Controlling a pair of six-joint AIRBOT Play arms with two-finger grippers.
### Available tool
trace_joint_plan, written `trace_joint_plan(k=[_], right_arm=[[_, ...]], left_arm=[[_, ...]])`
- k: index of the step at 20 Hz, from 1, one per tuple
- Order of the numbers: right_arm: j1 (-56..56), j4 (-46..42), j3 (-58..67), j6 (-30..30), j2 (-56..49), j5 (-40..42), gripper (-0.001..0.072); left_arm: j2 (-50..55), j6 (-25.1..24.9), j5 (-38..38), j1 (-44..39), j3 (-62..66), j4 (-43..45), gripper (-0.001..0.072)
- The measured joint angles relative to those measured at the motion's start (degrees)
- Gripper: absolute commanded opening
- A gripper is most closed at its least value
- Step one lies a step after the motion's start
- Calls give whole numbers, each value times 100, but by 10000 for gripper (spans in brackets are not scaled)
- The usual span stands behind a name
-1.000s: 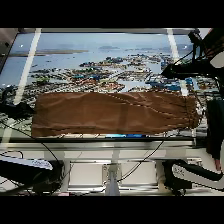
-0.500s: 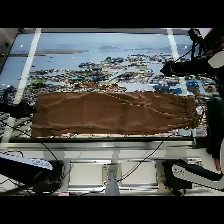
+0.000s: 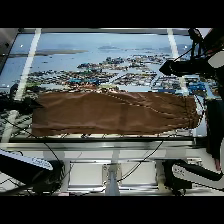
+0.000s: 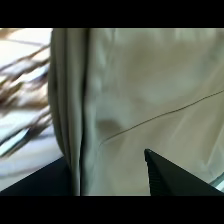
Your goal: Fold the clothes and pants, and hang the long-sleeved shirts on hangers.
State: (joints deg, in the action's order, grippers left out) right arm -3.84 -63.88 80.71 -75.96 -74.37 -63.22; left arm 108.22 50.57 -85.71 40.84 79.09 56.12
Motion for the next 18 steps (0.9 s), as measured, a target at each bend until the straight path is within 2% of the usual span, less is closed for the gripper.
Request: trace_joint_plan(k=[2, 4, 5, 7, 8, 11, 15, 18], right_arm=[[0, 35, 0, 0, -26, 42, 439], [17, 63, 0, -2, -68, 103, 430], [48, 70, 0, -2, -96, 105, 345], [160, 79, 0, -2, -157, 151, 79], [269, 81, 0, -2, -201, 223, 30], [713, 101, 0, -9, -313, 750, 28], [1421, 120, 0, -444, -699, 1510, 28], [1956, 297, 0, -695, -1213, 1738, 27]], left_arm=[[33, -4, 98, -136, 0, -26, 276], [50, -7, 214, -289, -7, 28, 18], [50, -13, 197, -345, -7, 15, 17], [11, 7, 160, -439, -7, 15, 16], [-31, 50, 155, -470, -7, 33, 16], [-328, 181, 24, -516, -2, 68, 16], [-1023, 404, -98, -557, 0, -61, 17], [-1534, 612, -140, -599, 0, -525, 17]])
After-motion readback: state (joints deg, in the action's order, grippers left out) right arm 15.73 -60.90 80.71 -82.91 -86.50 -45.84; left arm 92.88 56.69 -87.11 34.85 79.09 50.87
